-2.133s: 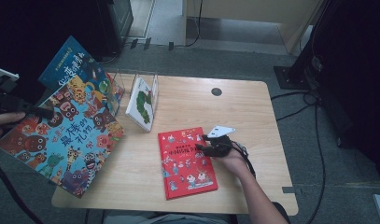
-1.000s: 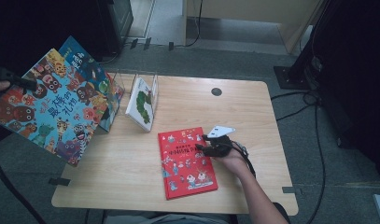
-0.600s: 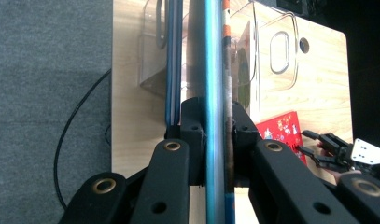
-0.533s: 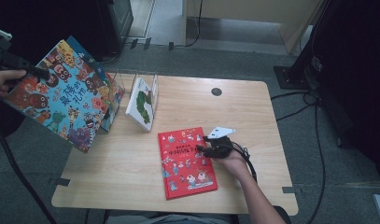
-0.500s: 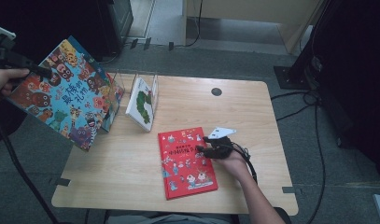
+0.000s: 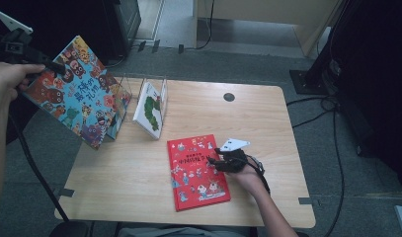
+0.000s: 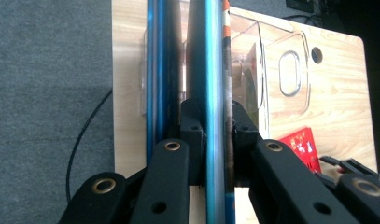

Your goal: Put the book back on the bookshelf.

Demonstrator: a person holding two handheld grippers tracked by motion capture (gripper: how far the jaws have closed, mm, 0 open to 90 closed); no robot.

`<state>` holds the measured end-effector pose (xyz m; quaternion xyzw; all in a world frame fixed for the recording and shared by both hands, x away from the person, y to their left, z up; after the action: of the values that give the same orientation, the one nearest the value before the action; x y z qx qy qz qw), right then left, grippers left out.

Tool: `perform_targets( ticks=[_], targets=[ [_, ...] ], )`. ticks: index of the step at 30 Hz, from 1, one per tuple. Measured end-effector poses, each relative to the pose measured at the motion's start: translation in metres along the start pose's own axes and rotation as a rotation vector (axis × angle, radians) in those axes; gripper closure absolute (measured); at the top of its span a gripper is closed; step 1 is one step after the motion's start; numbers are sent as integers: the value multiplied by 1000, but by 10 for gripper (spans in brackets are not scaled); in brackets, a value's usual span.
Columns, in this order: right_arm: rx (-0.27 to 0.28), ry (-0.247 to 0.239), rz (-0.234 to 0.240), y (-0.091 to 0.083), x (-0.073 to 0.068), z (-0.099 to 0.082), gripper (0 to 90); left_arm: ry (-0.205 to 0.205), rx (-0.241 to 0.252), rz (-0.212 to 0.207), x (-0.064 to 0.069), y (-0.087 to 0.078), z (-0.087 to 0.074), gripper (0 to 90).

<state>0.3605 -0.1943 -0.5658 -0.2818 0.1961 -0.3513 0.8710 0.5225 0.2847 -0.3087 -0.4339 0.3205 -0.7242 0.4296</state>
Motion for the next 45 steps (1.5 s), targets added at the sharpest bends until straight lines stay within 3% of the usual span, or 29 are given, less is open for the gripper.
perform_targets(
  ticks=[4,8,17,20,23,24,31,34,40,45],
  targets=[
    [13,26,-10,-3,3,-2,514,11,-7,6,2,17,7,809],
    [6,19,-15,-3,4,-5,514,0,-10,3,0,26,8,806],
    [-3,43,-10,-4,6,-7,514,13,-28,32,0,29,7,804],
    [-2,42,-9,-4,6,-7,515,28,-24,26,2,28,6,794],
    [-2,44,-8,-4,6,-7,516,43,-37,47,2,26,4,794],
    [0,39,-5,-3,6,-7,516,34,-30,34,3,25,4,776],
    [1,55,-1,-3,7,-7,516,38,-34,44,5,19,5,692],
    [2,62,-1,-3,8,-7,521,13,33,2,5,-2,10,701],
    [1,72,-2,-3,9,-7,521,31,21,12,10,-10,4,688],
    [-1,86,-12,-6,12,-8,522,51,15,-33,26,-2,-3,641]
  ],
)
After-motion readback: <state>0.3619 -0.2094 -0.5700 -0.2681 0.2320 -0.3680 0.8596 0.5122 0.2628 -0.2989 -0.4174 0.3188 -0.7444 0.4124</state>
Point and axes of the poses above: each handheld gripper's, and its own axes: y roughly forward along the jaws, z roughly out of its top, x roughly to its right, the point moved 9 cm from there along y, roughly forward along the jaws, and after that the axes turned 8 degrees about y, right-handed, at the moved point
